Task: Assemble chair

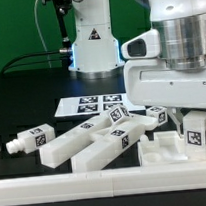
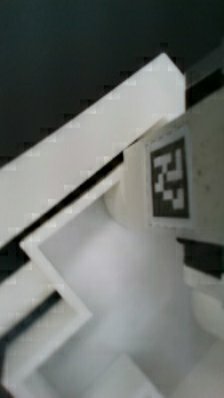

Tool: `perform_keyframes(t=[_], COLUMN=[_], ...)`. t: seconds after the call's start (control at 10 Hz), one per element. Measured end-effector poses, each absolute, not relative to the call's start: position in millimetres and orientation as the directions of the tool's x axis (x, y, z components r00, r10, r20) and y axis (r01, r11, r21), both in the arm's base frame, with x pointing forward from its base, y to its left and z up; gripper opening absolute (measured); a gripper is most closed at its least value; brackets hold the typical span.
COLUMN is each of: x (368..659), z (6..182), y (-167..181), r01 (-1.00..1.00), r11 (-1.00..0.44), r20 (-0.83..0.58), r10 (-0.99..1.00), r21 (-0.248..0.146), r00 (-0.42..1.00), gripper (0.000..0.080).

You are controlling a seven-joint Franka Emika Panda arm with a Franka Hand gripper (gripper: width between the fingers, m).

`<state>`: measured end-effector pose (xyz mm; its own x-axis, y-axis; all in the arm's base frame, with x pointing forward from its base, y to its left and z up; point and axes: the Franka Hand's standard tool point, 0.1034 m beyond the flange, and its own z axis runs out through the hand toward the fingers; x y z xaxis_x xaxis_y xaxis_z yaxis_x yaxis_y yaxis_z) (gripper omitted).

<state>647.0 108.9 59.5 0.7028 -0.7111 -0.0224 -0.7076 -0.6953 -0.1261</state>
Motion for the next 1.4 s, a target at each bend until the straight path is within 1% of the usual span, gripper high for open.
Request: perform_keyframes(t=[0.5,0.7,1.1,1.3,1.4], x=[647.0,647.2,646.5,646.5,646.9], z=[59.6,59.8,59.8,59.6,59.5], y=[109.5,110.0,113.8,114.1,112.4], r01=[-0.897,-0.956,-0.997,-0.983,-0.97], r11=[-0.427,-0.275,0.008,0.177,0.237], r20=[-0.063,-0.085,-0.115,-0.124,-0.125], r10=[-0.898,-0.955,-0.993,-0.978,-0.965], r21=[-0.113,-0.104,-0.074,-0.053,-0.049], r00=[0.436,0.284,0.0,-0.169,-0.229], gripper=[0.0281,0.0281,0.0281,0.0281,0.0281])
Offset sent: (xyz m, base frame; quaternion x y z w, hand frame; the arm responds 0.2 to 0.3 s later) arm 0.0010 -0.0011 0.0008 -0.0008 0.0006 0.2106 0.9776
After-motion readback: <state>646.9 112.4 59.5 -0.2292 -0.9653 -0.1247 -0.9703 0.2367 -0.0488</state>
